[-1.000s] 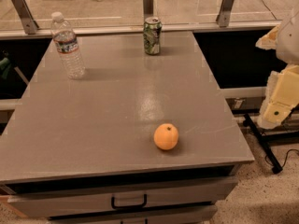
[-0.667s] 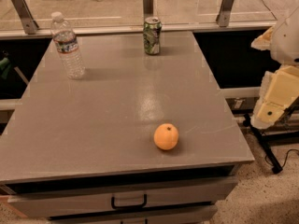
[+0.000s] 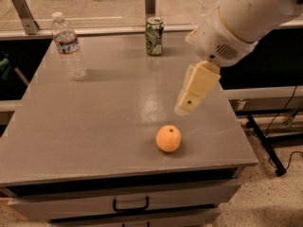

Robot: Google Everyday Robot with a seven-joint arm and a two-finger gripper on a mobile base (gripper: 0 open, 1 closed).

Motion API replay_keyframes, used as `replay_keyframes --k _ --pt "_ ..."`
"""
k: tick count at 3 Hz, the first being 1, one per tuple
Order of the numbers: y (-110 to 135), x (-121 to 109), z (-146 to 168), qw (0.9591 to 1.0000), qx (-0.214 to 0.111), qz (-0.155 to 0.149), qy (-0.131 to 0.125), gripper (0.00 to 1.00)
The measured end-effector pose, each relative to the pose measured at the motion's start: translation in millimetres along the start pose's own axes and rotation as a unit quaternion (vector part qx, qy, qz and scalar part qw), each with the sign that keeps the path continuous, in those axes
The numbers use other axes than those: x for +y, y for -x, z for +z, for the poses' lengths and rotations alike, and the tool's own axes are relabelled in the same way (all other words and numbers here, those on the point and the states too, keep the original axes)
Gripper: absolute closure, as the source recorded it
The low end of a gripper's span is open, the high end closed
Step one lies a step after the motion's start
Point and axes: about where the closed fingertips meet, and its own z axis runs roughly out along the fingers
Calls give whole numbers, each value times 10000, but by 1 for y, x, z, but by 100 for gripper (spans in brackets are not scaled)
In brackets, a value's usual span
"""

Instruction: Pick water bottle

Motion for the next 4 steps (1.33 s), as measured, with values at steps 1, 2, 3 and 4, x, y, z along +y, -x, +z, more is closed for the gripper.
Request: replay_keyframes --k 1,2,3,4 --pt "88 -11 29 9966 -781 -264 50 0" --pt "163 -10 41 9882 -1467 -435 101 0" --pt "170 -11 40 9869 -1540 -466 62 0" --pt "172 -11 42 9864 -1587 -420 -16 0"
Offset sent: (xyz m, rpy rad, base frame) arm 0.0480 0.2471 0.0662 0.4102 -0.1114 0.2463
